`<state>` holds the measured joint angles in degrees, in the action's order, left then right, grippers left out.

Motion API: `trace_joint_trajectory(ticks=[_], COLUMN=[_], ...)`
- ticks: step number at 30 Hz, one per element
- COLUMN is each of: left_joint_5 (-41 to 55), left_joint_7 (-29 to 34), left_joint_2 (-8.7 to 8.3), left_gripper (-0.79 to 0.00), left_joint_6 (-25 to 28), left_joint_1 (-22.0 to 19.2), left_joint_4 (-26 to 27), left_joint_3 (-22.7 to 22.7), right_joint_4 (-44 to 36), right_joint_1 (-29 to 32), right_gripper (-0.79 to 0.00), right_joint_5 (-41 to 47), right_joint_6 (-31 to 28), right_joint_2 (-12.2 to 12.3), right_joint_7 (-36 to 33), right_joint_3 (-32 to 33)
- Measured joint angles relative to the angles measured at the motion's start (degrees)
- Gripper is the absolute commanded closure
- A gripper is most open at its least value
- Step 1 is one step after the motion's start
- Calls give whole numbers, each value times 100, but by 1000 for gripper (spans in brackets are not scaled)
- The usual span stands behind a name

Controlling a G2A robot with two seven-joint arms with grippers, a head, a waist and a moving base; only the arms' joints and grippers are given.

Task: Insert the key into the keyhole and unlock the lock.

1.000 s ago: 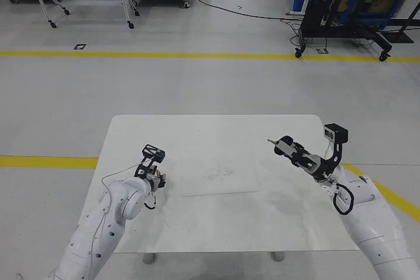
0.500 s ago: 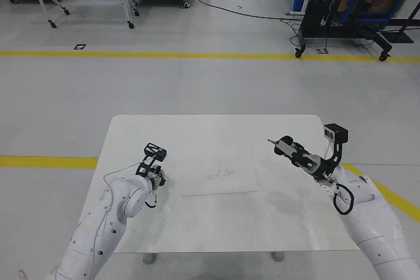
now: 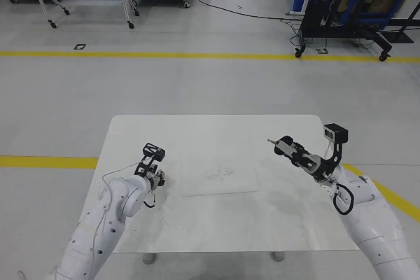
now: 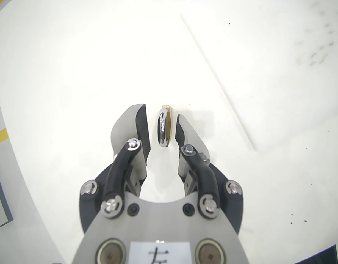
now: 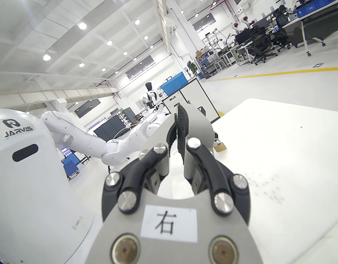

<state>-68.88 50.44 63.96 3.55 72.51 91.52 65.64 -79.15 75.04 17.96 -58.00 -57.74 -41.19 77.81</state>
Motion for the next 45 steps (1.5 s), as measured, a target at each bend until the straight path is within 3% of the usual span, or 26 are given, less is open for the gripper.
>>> trace_joint_trajectory(ticks=[6, 9, 23, 26, 31, 40, 42, 45], left_joint_5=[18, 23, 48, -34, 229, 323, 620, 2037], left_joint_7=[34, 62, -22, -509, -1958, -1980, -2083, -1915], left_joint_2=[11, 18, 63, 56, 15, 22, 50, 97], left_gripper=[-105, 0, 0, 0, 0, 0, 0, 0], left_joint_6=[11, 17, 31, 71, 410, 418, 693, 1333], left_joint_1=[-1, -13, -117, -92, 249, 270, 311, 141], left_joint_4=[-11, -45, -225, -167, 61, 82, 94, -272], left_joint_3=[22, 20, 8, 108, 505, 489, 495, 627], right_joint_4=[0, 0, 0, 0, 0, 0, 0, -24], right_joint_1=[0, 0, 0, 0, 0, 0, 0, 3], right_gripper=[0, 0, 0, 0, 0, 0, 0, 0], right_joint_5=[0, 0, 0, 0, 0, 0, 0, 19], right_joint_6=[0, 0, 0, 0, 0, 0, 0, 21], right_joint_2=[0, 0, 0, 0, 0, 0, 0, -7], right_joint_7=[0, 0, 0, 0, 0, 0, 0, 22], right_joint_3=[0, 0, 0, 0, 0, 0, 0, -20])
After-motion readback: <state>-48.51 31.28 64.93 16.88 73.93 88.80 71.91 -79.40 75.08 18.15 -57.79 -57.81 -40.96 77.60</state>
